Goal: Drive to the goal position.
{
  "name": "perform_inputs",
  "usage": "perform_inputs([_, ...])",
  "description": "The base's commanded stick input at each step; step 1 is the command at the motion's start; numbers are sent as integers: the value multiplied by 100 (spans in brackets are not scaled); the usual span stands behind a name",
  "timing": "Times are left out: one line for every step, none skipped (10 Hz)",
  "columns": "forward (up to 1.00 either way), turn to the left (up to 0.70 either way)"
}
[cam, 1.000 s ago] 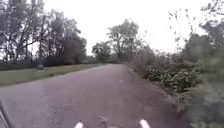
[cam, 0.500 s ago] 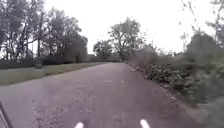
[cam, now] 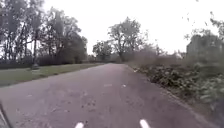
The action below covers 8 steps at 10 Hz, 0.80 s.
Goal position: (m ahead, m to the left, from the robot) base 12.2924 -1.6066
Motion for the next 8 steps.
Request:
perform_inputs([70,0])
perform_inputs([70,0])
perform_inputs([70,0])
perform_inputs([70,0])
perform_inputs([70,0])
perform_inputs([70,0])
perform_inputs([70,0])
perform_inputs([70,0])
